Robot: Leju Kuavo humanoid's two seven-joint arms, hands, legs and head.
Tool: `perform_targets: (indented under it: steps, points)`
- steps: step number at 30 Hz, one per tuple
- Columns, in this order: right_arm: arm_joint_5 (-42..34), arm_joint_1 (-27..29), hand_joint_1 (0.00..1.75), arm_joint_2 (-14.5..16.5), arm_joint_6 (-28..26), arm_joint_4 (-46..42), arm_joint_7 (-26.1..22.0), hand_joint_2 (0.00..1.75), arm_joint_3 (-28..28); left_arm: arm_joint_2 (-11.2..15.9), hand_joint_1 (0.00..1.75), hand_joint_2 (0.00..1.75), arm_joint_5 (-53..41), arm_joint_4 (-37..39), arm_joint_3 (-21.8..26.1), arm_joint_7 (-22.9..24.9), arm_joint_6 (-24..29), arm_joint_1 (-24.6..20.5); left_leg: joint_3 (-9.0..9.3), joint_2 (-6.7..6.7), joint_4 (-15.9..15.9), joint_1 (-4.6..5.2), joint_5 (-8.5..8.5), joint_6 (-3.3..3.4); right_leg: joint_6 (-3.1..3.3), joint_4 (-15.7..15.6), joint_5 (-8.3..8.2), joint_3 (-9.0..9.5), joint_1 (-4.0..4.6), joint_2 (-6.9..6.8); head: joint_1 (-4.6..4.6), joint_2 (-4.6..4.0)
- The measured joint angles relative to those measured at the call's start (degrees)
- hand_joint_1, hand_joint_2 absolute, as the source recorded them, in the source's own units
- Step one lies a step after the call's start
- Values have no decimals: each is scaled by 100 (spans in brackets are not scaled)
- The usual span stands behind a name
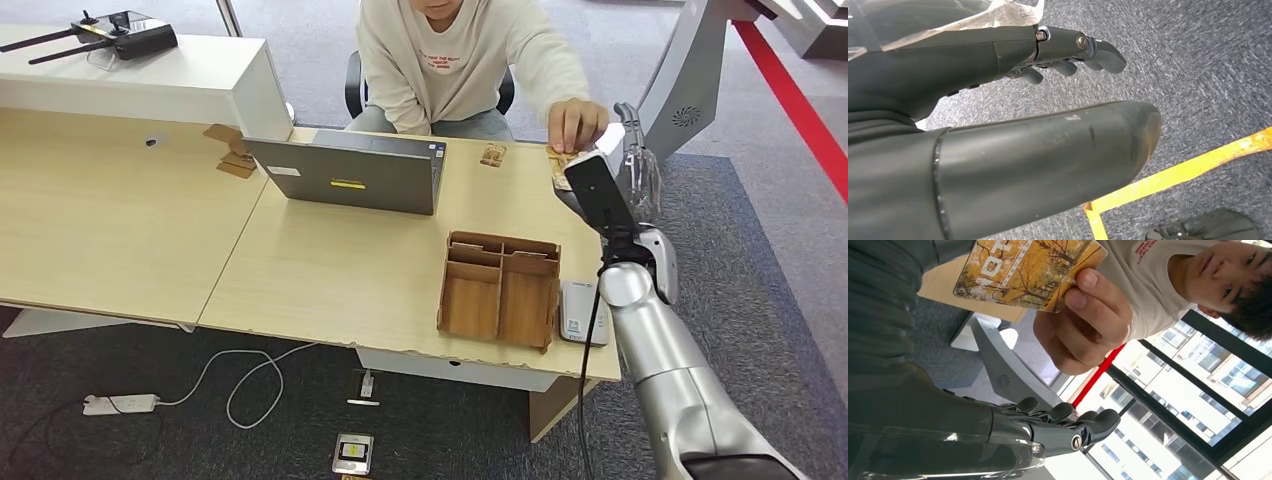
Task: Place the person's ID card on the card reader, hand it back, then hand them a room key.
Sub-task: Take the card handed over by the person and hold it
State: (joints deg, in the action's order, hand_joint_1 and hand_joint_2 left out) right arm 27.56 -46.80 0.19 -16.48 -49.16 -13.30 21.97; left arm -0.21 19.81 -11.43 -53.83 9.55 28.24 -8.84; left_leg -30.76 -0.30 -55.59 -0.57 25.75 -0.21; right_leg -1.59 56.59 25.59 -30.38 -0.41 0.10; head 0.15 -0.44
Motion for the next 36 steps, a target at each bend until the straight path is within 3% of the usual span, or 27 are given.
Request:
perform_targets:
  steps: [8,9,12,13,36]
  points:
    - [-38,-1,1,-2,-32,-11,70,175,102,-10,0,0,-1,0,0,2,23,3,0,0,0,-1,0,0,0,0,0,-1,0,0,1,0]
    - [-46,-1,10,-6,-39,-11,77,175,103,-9,0,0,-1,0,0,2,23,3,0,0,0,-1,0,0,0,0,0,-2,0,0,0,0]
    - [-77,-1,140,-15,-76,-11,80,175,104,1,0,0,-3,0,0,-3,-2,2,0,1,0,0,0,0,0,0,0,-2,0,0,-1,0]
    - [-90,0,175,-16,-93,-15,80,175,104,13,0,0,-6,0,0,-14,-33,2,0,1,0,0,0,0,0,0,0,-2,0,0,0,0]
    - [-303,-2,175,-10,-180,-57,-41,175,107,113,0,0,28,0,0,-19,-147,3,-3,1,0,-1,0,0,0,0,0,-4,0,0,1,0]
